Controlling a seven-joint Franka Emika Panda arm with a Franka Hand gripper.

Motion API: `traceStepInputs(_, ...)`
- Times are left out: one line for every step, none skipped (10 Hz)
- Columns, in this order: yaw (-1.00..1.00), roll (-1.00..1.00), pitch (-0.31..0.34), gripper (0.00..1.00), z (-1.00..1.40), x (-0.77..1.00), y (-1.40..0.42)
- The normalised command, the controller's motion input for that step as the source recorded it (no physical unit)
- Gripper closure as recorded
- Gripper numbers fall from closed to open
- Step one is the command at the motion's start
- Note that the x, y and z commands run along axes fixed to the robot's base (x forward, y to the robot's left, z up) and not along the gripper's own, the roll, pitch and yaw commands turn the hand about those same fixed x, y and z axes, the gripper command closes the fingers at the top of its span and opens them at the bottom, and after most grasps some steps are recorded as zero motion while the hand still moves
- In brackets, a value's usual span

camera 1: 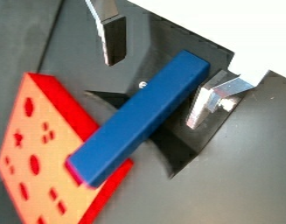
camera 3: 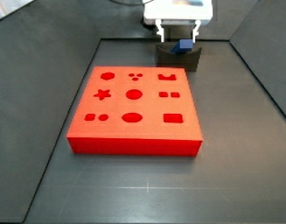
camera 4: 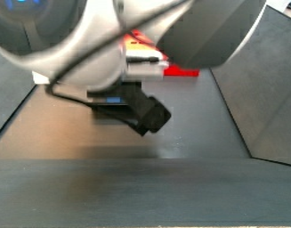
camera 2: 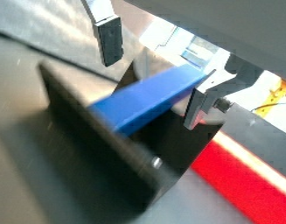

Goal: Pick up the rectangle object. Move up. Place the rectangle object on the fixture. Regrasp the rectangle object. Move to above the board. Insert the rectangle object.
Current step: Regrasp the rectangle object.

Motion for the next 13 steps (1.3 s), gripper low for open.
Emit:
traceStepInputs(0.05,0.03,0.024,0.0,1.0,-0.04,-0.01)
traceStepInputs(0.04,0.04,0.055,0.0,0.88,-0.04,0.0)
traceStepInputs(0.03,0.04,0.077,0.0,0.71,-0.03,0.0)
traceStepInputs(0.02,0.05,0.093,0.0,0.47,-0.03,0.0)
traceStepInputs(0.0,0.05,0.096,0.0,0.35,-0.03,0.0)
traceStepInputs(0.01,1.0,0.071,0.0,0.89,0.01,-1.0)
traceStepInputs(0.01,1.0,0.068,0.0,0.82,0.01,-1.0)
traceStepInputs(0.01,1.0,0.06,0.0,0.8,-0.01,-1.0)
traceStepInputs(0.01,1.0,0.049,0.0,0.74,-0.04,-1.0)
traceStepInputs(0.01,1.0,0.045,0.0,0.67,-0.05,-1.0)
traceStepInputs(0.01,1.0,0.042,0.0,0.59,-0.06,-1.0)
traceStepInputs(0.01,1.0,0.038,0.0,0.48,-0.06,-1.0)
traceStepInputs(0.01,1.0,0.034,0.0,0.31,-0.06,-0.87)
